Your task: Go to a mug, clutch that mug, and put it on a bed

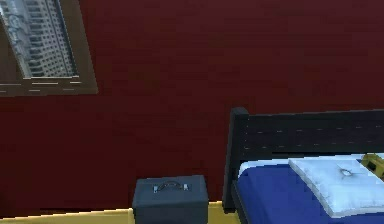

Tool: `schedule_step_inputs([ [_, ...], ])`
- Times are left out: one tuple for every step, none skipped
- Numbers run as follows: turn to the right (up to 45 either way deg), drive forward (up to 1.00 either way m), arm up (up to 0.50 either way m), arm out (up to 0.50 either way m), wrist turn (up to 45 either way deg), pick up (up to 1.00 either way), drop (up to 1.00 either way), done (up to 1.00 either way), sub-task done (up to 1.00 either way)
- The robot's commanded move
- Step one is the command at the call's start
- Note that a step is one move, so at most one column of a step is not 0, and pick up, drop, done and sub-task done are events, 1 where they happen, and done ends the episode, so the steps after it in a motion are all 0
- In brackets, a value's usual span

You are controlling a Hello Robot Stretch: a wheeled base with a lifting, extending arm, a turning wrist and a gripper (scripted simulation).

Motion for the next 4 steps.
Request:
schedule_step_inputs([
  [0.0,0.0,-0.32,0.0,0.0,0.0,0.0,0.0,0.0],
  [0.0,0.0,0.0,0.0,0.0,0.0,1.0,0.0,0.0],
  [0.0,0.0,0.1,0.0,0.0,0.0,0.0,0.0,0.0],
  [0.0,0.0,0.0,-0.08,0.0,0.0,0.0,0.0,0.0],
])
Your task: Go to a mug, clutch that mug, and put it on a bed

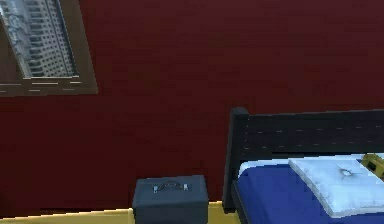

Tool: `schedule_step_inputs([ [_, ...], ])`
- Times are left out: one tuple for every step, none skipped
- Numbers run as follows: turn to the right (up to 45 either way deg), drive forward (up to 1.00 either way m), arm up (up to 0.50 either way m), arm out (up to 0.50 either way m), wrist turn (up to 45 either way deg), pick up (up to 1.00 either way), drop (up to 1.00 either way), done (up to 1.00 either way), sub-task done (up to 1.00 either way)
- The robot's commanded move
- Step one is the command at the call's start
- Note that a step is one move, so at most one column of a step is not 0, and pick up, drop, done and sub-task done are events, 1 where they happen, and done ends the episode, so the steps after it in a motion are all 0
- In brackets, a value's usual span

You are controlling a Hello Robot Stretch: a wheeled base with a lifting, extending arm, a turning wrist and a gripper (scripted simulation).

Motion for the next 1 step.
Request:
schedule_step_inputs([
  [0.0,0.0,0.0,0.0,0.0,0.0,0.0,1.0,0.0],
])
